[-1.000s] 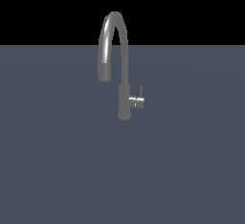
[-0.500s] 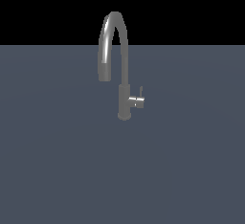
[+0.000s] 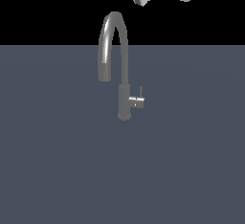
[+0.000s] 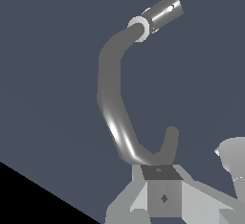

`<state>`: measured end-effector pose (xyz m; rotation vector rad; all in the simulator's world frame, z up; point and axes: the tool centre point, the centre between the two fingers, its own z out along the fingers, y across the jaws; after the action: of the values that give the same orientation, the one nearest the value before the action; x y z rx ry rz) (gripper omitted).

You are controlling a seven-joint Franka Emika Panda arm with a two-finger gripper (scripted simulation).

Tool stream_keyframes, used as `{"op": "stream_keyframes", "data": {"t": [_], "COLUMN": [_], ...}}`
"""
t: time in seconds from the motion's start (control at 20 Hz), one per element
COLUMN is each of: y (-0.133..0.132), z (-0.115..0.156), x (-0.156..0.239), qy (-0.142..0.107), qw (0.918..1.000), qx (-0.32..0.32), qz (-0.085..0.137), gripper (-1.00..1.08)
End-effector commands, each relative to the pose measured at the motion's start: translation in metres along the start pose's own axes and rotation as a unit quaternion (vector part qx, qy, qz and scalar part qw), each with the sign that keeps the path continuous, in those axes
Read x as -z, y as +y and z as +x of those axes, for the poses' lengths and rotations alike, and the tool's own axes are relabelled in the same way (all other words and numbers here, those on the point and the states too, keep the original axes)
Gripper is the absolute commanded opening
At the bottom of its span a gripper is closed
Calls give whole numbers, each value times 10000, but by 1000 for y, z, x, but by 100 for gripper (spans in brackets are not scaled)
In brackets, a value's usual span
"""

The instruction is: Turn on the faucet by rotating a designated handle.

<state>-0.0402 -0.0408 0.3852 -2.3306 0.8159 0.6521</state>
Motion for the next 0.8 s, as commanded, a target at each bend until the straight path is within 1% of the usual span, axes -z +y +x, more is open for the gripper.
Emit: {"op": "stream_keyframes", "data": {"t": [0.0, 0.2, 0.4, 0.6, 0.75], "y": [-1, 0, 4, 9, 13], "z": [19, 50, 82, 113, 136], "x": [-2, -8, -17, -29, -40], "qy": [-203, -539, -893, -1253, -1526], "qw": [9992, 9942, 9841, 9685, 9530], "qx": [-239, -636, -1054, -1480, -1804], "qz": [254, 673, 1113, 1560, 1898], "gripper": [-100, -100, -100, -100, -100]}}
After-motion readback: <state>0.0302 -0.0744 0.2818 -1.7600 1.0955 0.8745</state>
